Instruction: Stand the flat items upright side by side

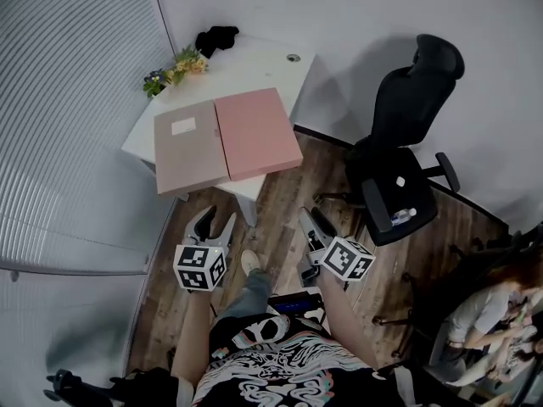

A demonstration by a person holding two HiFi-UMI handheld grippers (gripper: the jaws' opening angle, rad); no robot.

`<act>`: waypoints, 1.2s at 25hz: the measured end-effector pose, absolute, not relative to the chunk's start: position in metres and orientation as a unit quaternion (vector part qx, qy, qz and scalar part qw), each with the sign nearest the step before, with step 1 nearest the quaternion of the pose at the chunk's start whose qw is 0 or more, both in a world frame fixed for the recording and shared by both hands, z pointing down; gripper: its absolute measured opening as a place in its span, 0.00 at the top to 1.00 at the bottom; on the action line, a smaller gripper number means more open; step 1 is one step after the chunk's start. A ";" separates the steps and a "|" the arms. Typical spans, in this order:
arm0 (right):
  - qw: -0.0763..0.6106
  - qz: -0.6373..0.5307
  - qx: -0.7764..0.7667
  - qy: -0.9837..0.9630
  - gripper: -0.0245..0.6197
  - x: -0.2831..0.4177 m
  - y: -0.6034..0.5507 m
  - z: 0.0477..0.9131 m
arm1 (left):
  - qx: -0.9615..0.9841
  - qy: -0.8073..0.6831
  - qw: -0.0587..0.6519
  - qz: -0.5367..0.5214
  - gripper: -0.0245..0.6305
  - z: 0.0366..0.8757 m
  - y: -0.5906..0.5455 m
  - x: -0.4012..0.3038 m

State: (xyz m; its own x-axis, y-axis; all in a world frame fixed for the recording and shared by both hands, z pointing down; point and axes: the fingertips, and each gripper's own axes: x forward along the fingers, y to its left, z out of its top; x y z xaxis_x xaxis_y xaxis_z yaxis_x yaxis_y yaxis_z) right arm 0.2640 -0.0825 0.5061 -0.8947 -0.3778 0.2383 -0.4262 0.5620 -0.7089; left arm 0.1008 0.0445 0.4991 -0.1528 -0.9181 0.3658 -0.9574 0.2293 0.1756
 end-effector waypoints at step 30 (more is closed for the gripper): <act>-0.018 0.632 0.247 -0.734 0.42 0.157 -0.223 0.644 | 0.711 -0.585 0.180 0.346 0.64 0.611 -0.096 0.041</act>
State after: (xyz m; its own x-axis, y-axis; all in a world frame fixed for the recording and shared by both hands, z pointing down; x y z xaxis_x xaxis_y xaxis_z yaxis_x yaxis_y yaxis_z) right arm 0.1573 -0.2230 0.6436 -0.8772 -0.3861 0.2855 -0.3396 0.0785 -0.9373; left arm 0.0406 -0.0964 0.6107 0.0744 -0.7077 0.7026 -0.9565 -0.2499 -0.1504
